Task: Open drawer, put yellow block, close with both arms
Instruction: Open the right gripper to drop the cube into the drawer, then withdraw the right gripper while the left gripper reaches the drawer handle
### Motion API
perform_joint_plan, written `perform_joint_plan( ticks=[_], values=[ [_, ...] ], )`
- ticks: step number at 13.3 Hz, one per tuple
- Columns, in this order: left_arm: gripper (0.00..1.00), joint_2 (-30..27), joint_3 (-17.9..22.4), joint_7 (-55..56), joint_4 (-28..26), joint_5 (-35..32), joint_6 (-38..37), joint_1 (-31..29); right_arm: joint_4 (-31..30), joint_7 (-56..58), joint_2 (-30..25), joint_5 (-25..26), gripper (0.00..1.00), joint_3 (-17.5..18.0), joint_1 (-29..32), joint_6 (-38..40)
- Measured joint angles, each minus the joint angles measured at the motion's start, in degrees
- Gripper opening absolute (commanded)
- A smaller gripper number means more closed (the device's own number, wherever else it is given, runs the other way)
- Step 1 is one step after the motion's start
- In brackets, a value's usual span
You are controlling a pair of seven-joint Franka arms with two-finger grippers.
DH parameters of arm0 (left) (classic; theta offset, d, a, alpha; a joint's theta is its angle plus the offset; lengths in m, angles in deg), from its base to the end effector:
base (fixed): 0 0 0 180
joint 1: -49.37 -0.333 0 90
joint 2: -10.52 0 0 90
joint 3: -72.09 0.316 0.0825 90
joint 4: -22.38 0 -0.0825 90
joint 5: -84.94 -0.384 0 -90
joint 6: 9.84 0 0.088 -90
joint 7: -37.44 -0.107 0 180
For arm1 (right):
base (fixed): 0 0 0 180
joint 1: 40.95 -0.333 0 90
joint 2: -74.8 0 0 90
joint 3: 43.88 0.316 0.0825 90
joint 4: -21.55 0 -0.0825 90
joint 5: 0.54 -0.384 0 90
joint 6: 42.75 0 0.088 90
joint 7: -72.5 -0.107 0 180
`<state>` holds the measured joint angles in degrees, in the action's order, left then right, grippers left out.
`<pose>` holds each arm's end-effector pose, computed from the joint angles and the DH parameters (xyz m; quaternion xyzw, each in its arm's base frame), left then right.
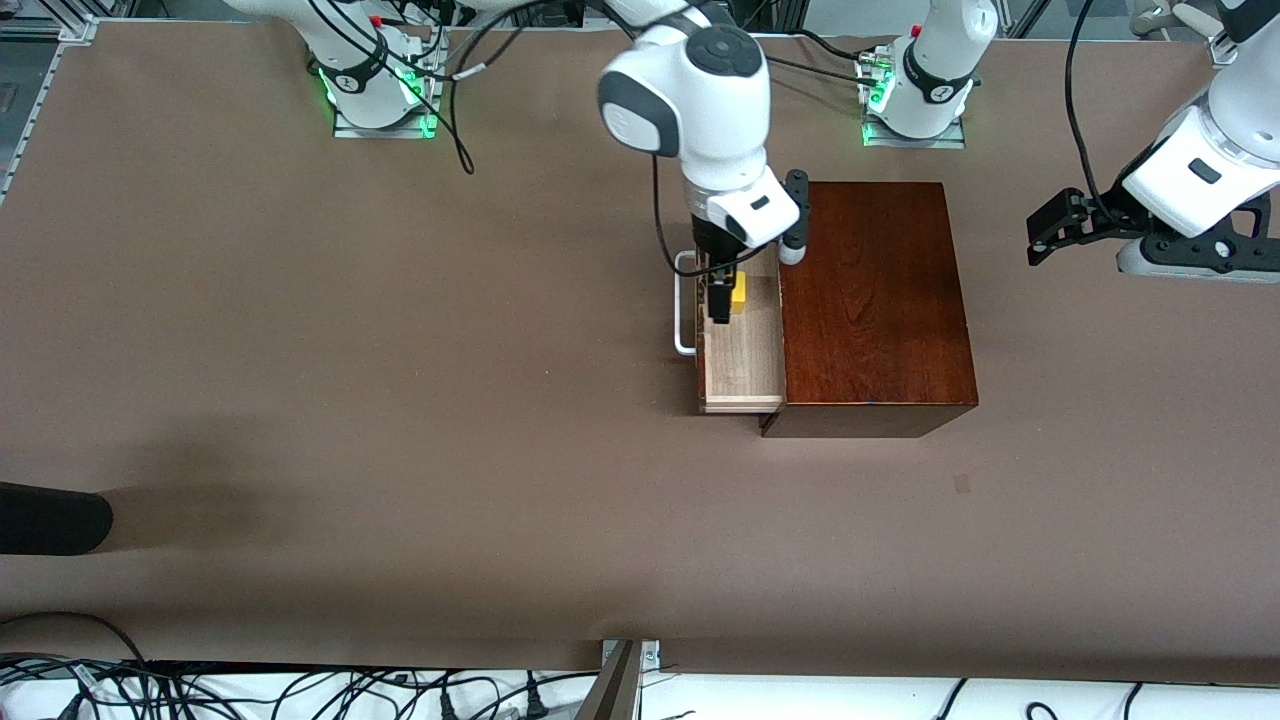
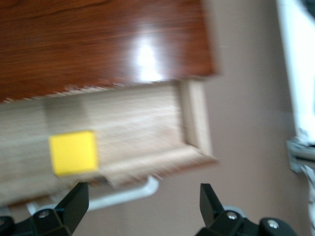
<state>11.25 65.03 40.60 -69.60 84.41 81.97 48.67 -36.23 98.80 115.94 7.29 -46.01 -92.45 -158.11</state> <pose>0.5570 -0.0607 0.6039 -0.9996 0.0281 0.0075 0.0045 0.5042 0.5911 0.4619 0.7629 0.6259 0.1553 0.0465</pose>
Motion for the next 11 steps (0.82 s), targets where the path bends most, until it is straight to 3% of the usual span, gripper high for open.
perform_joint_plan(
  ticks=[2,6,9,11],
  values=[
    [1.00,0.2,0.0,0.0,0.2,0.0,-0.5,0.0,0.2,0.1,-5.2,-0.5,1.00,-0.2,5.4,1.0],
    [1.00,0.3,-0.5,-0.2,0.5,0.0,-3.7,0.9,-0.1,0.8,-15.1,-2.5,1.00,-0.5,15.7,13.3],
    [1.00,0.4,-0.8,-0.3,0.5,0.2,-8.4,7.6,-3.3,0.8,-19.4,-8.2,1.00,-1.7,23.6,17.5],
    [1.00,1.2,-1.0,-0.3,0.5,0.2,-8.9,14.8,-10.1,0.2,-23.7,-10.4,1.00,-1.8,29.3,17.5]
  ],
)
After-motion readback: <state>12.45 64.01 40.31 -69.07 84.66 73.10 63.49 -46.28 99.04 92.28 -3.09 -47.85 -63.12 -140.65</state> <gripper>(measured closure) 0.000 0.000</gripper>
